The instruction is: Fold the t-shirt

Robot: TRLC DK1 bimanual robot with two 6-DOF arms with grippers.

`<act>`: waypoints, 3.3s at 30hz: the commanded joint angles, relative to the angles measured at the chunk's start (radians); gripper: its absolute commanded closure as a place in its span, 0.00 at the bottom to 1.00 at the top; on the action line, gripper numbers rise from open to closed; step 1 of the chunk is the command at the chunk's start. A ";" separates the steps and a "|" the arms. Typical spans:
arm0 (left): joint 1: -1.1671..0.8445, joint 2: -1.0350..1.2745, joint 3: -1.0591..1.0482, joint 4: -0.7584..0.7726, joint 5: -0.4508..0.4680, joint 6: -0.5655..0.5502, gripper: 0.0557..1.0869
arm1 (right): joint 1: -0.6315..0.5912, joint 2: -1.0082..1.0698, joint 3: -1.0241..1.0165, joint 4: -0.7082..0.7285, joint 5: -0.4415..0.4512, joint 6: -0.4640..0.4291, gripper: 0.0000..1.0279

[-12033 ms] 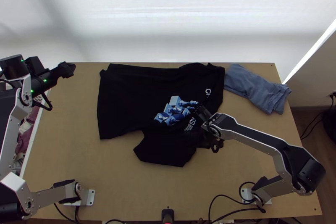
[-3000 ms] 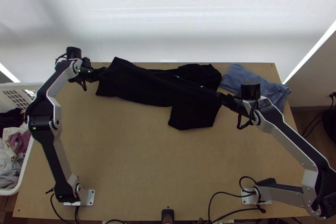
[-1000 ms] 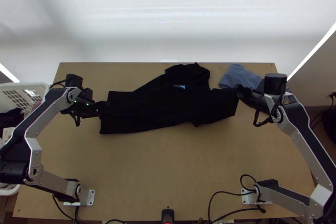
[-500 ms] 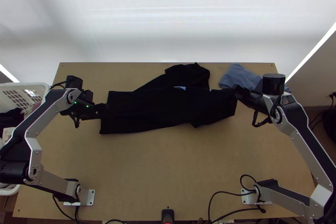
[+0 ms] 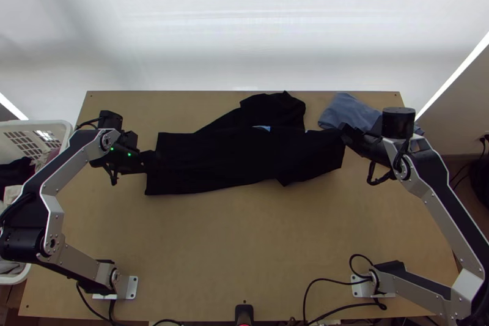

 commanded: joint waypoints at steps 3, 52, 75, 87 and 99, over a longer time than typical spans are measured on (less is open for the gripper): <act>0.003 0.010 0.007 -0.006 0.045 0.005 0.27 | 0.005 -0.026 -0.022 0.013 0.002 0.017 0.97; 0.013 -0.003 0.035 -0.101 0.168 -0.001 0.52 | -0.011 -0.046 -0.015 0.014 0.004 0.014 0.97; 0.059 -0.160 0.038 -0.015 0.140 -0.107 0.97 | -0.018 -0.075 0.007 0.008 0.004 -0.026 0.97; 0.160 -0.309 0.320 -0.029 0.079 -0.240 0.97 | -0.018 -0.046 0.162 -0.059 0.010 -0.101 0.97; 0.250 -0.315 0.609 0.057 -0.021 -0.317 0.97 | -0.070 0.193 0.679 -0.117 0.008 -0.324 0.97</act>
